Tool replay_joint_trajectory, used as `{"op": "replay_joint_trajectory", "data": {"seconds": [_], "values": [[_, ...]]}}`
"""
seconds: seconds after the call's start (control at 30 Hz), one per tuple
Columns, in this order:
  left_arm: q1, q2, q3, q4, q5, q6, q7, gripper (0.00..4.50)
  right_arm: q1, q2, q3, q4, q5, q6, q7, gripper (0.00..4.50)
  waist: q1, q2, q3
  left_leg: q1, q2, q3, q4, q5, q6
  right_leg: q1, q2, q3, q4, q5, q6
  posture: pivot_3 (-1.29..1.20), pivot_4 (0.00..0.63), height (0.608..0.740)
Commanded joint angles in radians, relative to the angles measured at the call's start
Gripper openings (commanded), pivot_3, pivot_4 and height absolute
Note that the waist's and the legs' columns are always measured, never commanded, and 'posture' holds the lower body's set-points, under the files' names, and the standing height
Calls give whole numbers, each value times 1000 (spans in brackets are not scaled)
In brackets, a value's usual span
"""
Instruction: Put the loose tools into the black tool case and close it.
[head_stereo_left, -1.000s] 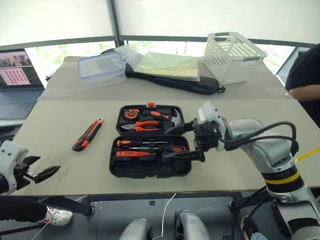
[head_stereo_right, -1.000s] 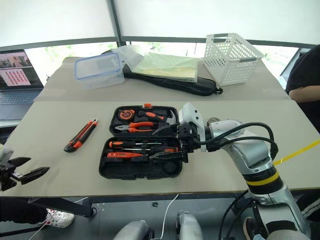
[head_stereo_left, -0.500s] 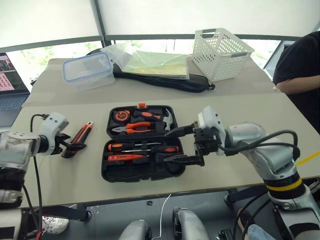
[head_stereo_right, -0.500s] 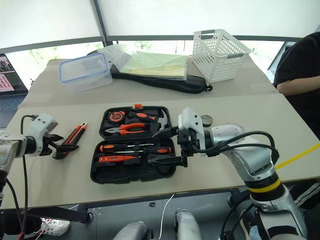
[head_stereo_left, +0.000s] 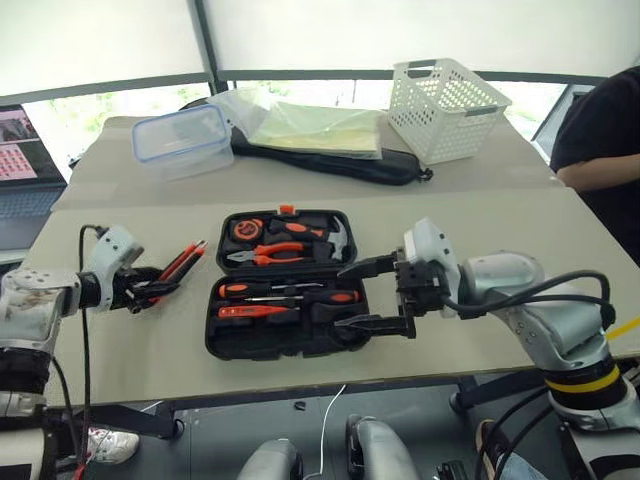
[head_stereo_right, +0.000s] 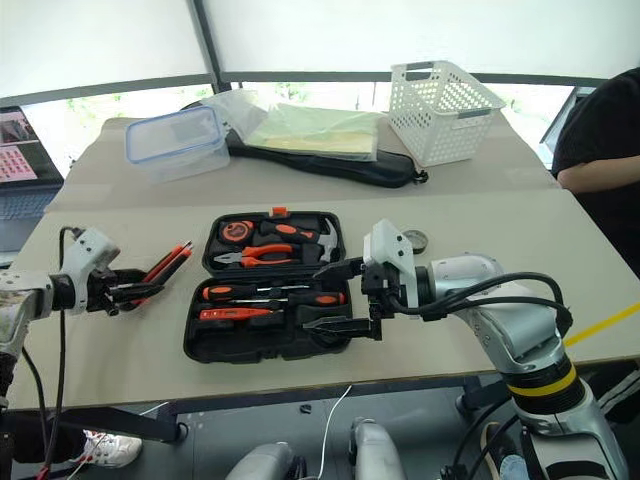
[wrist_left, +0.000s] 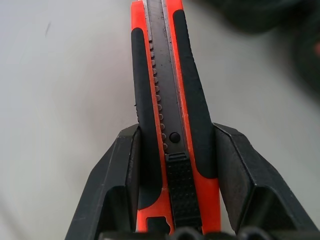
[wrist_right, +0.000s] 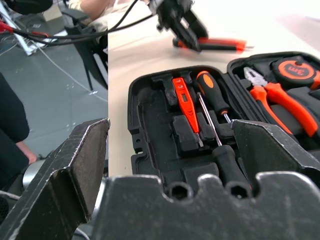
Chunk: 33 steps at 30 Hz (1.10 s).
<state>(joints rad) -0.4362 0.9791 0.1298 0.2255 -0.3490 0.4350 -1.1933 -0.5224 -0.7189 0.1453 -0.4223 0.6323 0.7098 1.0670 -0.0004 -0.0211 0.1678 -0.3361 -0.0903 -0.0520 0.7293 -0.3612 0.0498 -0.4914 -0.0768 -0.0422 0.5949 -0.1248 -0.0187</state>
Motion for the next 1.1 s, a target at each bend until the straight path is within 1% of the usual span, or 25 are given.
{"op": "replay_joint_trajectory", "data": {"seconds": [0.03,0.1,0.17,0.27,0.4,0.5,0.63,0.8,0.87,0.9,1.0,1.03,1.07,1.1], "values": [[-36,72,-7,-253,-111,88,-127,1655,50,-66,-52,-73,67,44,43,4500,5,0,0,-2,-1,0,1,0,0,-1,0,-1,1,1,1,0,150,740],[-27,96,-106,-377,-90,63,-206,1655,70,-77,-61,-83,58,34,27,4500,2,0,0,-2,-2,1,1,0,1,1,-1,-5,0,2,2,0,150,740],[-21,101,-196,-445,-50,25,-251,1655,82,-83,-66,-88,51,29,15,4500,1,1,0,0,-3,2,1,-1,1,2,-2,-4,-1,2,3,0,150,740],[-31,73,-294,-443,8,-20,-276,1655,99,-86,-75,-101,57,31,5,4500,-1,1,0,1,-2,3,1,-1,1,2,-2,1,-2,2,2,0,150,740],[-87,19,-398,-383,106,-83,-281,1655,128,-95,-84,-126,58,28,-5,4500,1,0,0,1,2,2,0,0,0,2,0,2,-1,4,-3,0,150,740],[-109,-15,-438,-341,159,-116,-271,1655,143,-95,-88,-138,55,26,-18,4500,8,0,0,0,2,2,1,0,0,3,1,2,0,5,-3,0,150,740],[-111,-37,-460,-305,215,-167,-258,1655,155,-91,-90,-149,54,24,-31,4500,11,0,0,0,1,3,1,0,1,3,0,2,-1,5,-3,0,150,740],[-132,-69,-459,-297,196,-140,-274,1655,170,-88,-82,-152,47,11,-38,4500,19,0,-1,1,1,2,2,0,1,3,0,2,-1,5,-3,0,150,740],[-145,-75,-450,-318,159,-83,-295,2657,171,-86,-77,-150,41,4,-38,4500,20,0,-1,1,1,2,2,0,1,4,0,2,-1,5,-3,0,150,740],[-150,-75,-446,-329,145,-58,-304,2791,171,-86,-76,-149,40,2,-38,4500,19,0,-1,1,1,2,2,0,1,5,0,2,-1,5,-2,0,150,740],[-170,-61,-405,-388,86,49,-311,3826,173,-86,-76,-151,42,0,-39,4500,13,0,-1,1,1,2,2,0,1,5,1,2,-1,5,-2,0,150,740],[-175,-51,-393,-401,72,68,-314,4329,175,-88,-76,-151,42,-1,-38,4500,12,0,-1,1,1,2,2,0,1,4,1,2,-1,5,-2,0,150,740],[-180,-42,-380,-406,61,78,-317,4481,177,-89,-75,-150,42,-3,-37,4500,12,0,-1,1,1,3,2,0,1,4,1,2,-1,5,-2,0,150,740],[-182,-35,-369,-411,53,86,-316,4481,180,-91,-75,-151,42,-4,-35,4500,10,0,-1,0,1,3,2,0,1,3,1,2,-1,5,-2,0,150,740]]}}
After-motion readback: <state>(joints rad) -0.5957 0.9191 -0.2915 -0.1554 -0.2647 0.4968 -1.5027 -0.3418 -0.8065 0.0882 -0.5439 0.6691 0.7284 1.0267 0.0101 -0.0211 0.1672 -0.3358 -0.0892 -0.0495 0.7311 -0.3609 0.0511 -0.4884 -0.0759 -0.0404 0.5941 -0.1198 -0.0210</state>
